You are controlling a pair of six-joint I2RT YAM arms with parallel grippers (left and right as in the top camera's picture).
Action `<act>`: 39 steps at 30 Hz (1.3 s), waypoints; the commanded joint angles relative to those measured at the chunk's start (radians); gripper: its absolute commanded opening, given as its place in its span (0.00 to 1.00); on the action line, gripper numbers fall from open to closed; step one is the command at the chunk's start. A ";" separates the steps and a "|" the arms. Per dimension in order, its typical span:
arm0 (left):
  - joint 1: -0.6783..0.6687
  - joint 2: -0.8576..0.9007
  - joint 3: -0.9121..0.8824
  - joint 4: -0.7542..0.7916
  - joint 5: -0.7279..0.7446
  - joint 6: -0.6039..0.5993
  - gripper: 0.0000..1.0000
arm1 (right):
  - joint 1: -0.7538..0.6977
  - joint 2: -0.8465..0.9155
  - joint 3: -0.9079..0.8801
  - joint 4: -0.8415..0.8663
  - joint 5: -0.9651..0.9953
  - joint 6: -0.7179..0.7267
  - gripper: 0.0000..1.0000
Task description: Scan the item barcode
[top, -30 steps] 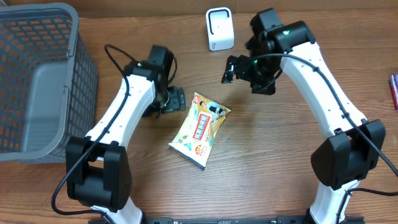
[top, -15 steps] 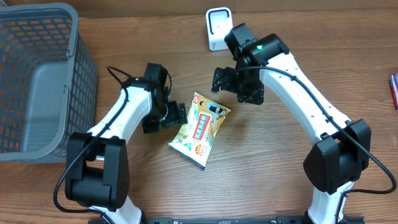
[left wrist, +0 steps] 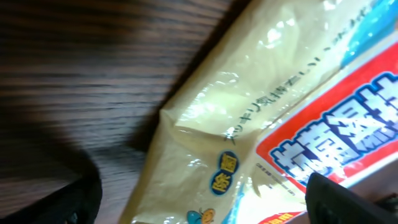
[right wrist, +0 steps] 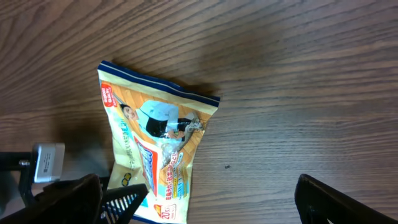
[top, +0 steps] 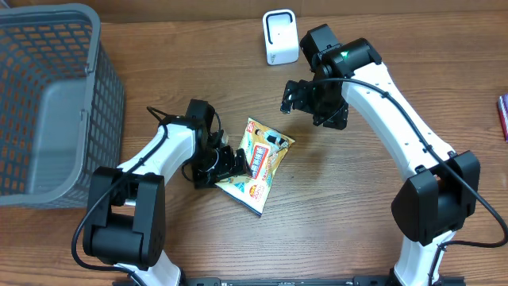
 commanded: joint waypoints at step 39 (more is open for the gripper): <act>-0.008 -0.017 0.694 -0.538 -0.688 -0.097 0.04 | -0.037 -0.021 -0.002 0.088 0.858 -0.006 1.00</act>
